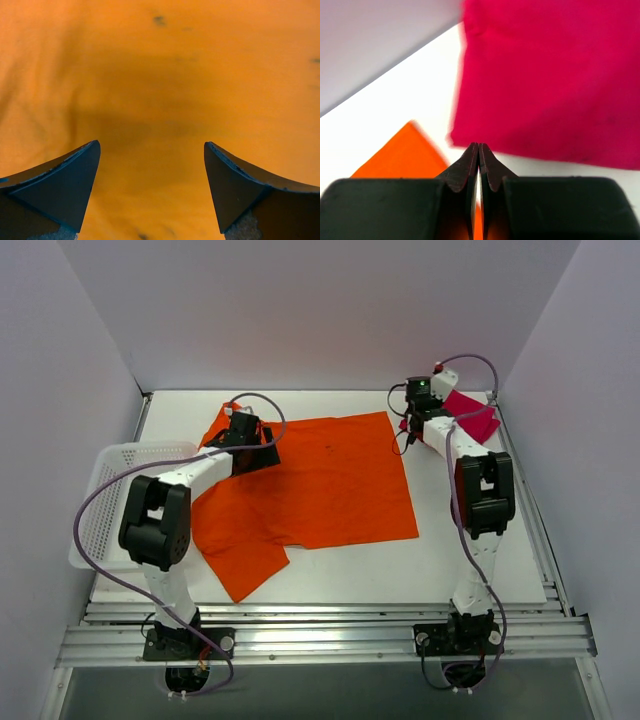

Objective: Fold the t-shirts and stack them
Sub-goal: Flatten out the tshirt

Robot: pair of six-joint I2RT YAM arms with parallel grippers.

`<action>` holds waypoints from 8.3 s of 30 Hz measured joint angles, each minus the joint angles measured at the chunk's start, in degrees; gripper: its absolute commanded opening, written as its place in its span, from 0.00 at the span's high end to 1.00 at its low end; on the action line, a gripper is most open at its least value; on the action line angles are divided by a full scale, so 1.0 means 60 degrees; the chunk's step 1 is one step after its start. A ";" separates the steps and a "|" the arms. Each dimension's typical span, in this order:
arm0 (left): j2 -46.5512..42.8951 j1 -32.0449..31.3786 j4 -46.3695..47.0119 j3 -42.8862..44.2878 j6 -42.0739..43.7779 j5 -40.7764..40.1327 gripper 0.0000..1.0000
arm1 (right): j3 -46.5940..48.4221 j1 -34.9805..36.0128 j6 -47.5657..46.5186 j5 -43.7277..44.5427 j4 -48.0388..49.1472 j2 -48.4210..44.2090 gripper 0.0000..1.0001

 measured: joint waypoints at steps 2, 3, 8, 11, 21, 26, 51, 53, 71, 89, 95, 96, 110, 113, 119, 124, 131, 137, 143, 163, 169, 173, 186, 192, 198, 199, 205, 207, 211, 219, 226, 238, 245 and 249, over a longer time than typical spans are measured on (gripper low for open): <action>-0.0517 -0.0102 0.0029 0.0000 0.0055 0.0233 0.06 | 0.0000 0.0426 -0.0040 -0.0321 0.0204 0.0000 1.00; -0.0794 -0.0106 0.0087 0.0000 0.0102 0.0295 0.04 | 0.0000 0.0648 -0.0062 -0.0561 0.0299 0.0000 1.00; -0.1985 0.0142 0.0623 0.0066 0.0197 0.0528 0.03 | -0.0015 0.1581 0.0055 -0.1661 0.0739 0.0047 1.00; -0.1905 0.0419 0.0641 0.0761 0.0233 0.0659 0.03 | -0.0324 0.1800 0.0251 -0.1985 0.1035 0.0058 1.00; 0.0106 0.1122 0.0758 0.2127 0.0186 0.1140 0.04 | -0.3038 0.1836 0.1158 -0.1891 0.1588 -0.0036 1.00; 0.0816 0.1319 0.0652 0.2135 0.0113 0.1494 0.04 | -0.3676 0.1665 0.1610 -0.1679 0.1840 -0.0386 1.00; 0.1002 0.1162 0.1920 0.2047 -0.0470 0.2237 0.20 | -0.2142 0.2204 0.0984 -0.0867 0.0812 -0.0965 0.21; 0.0987 0.1100 0.2306 0.1701 -0.0568 0.2288 0.23 | -0.0761 0.2703 0.0678 -0.0871 0.0499 -0.0827 0.22; 0.0539 -0.0033 0.3807 -0.1279 -0.1140 0.2481 0.85 | 0.5661 0.3446 -0.0189 -0.4124 -0.0441 0.4153 1.00; -0.0029 -0.0248 0.4255 -0.1949 -0.1089 0.1942 0.89 | 0.6379 0.3850 0.0401 -0.6703 0.0317 0.5220 0.99; 0.1370 0.0193 0.3734 0.0900 -0.0783 0.1851 0.88 | 0.2120 0.3901 -0.0029 -0.5439 0.0969 0.2947 0.08; 0.1789 0.0302 0.3701 0.1574 -0.0772 0.1916 0.84 | 0.1759 0.3916 -0.0142 -0.5056 0.0973 0.2579 0.05; 0.4681 0.0652 0.1953 0.5238 -0.0641 0.2011 0.51 | -0.2557 0.3213 -0.0484 -0.2747 0.1843 -0.0284 0.08; 0.4794 0.0634 0.1814 0.5384 -0.0648 0.1974 0.51 | -0.2692 0.3213 -0.0481 -0.2761 0.1843 -0.0284 0.09; 0.5016 0.0608 0.1781 0.5861 -0.0743 0.1872 0.52 | -0.2692 0.3213 -0.0466 -0.2838 0.2076 -0.0284 0.10; 0.5519 0.0608 0.1708 0.6630 -0.0816 0.1843 0.52 | -0.2688 0.3213 -0.0459 -0.2878 0.2120 -0.0284 0.11; 0.5982 0.0612 0.1552 0.7198 -0.0900 0.1774 0.52 | -0.2521 0.3191 -0.0455 -0.2973 0.2146 -0.0200 0.11; 0.6379 0.0612 0.1497 0.7814 -0.1009 0.1734 0.52 | -0.2430 0.3093 -0.0452 -0.3104 0.2295 0.0044 0.12; 0.7096 0.0616 0.1319 0.9052 -0.1147 0.1654 0.52 | -0.2361 0.3016 -0.0444 -0.3235 0.2430 0.0404 0.12; 0.8233 0.1162 0.4750 1.2251 -0.3326 0.2269 0.21 | -0.2004 0.2889 -0.0433 -0.3391 0.2466 0.0667 0.13; 0.4448 0.1140 0.4255 0.8823 -0.2401 0.1982 0.65 | -0.2004 0.2900 -0.0430 -0.3402 0.2470 0.0667 0.13; 0.2710 0.1140 0.4266 0.6699 -0.2036 0.1592 0.98 | -0.2004 0.2900 -0.0423 -0.3417 0.2477 0.0667 0.13; 0.5916 0.0885 0.1359 0.6969 -0.1953 0.1399 0.98 | -0.2273 0.2900 -0.0415 -0.3486 0.2572 0.0488 0.14; 0.6805 0.0452 0.0448 0.9337 -0.1778 0.1330 0.98 | -0.2488 0.2838 -0.0386 -0.3552 0.2579 0.0324 0.14; 0.7318 0.0135 -0.0004 1.0535 -0.1759 0.1322 0.98 | -0.2499 0.2750 -0.0375 -0.3617 0.2583 0.0324 0.14; 0.7340 0.0098 -0.0069 1.0535 -0.1759 0.1297 0.98 | -0.2499 0.2710 -0.0372 -0.3636 0.2583 0.0324 0.14; 0.7807 0.0080 -0.0240 1.1027 -0.1781 0.1300 0.98 | -0.2546 0.2521 -0.0299 -0.3741 0.2663 0.0321 0.14; 0.8149 0.0080 -0.0302 1.1508 -0.1807 0.1348 0.98 | -0.2568 0.2510 -0.0277 -0.3778 0.2728 0.0321 0.14; 0.8867 0.0098 -0.0178 1.2531 -0.1818 0.1752 0.97 | -0.2590 0.2506 -0.0270 -0.3807 0.2790 0.0321 0.14; 0.9100 0.0113 0.0503 1.2779 -0.1912 0.2248 0.95 | -0.2677 0.2463 -0.0251 -0.3825 0.2860 0.0262 0.14; 0.9100 0.0390 0.0503 1.2739 -0.1887 0.2157 0.98 | -0.2772 0.2459 -0.0244 -0.3854 0.2860 0.0069 0.14; 0.8954 0.1016 -0.0543 1.2499 -0.2142 0.1137 0.98 | -0.2772 0.2433 -0.0248 -0.3850 0.2852 0.0051 0.14; 0.8954 0.1687 -0.0645 1.2495 -0.2426 0.1260 0.98 | -0.2765 0.2368 -0.0248 -0.3854 0.2849 0.0055 0.14; 0.8954 0.2062 -0.0517 1.2437 -0.2397 0.1377 0.92 | -0.2743 0.2335 -0.0248 -0.3854 0.2849 0.0058 0.14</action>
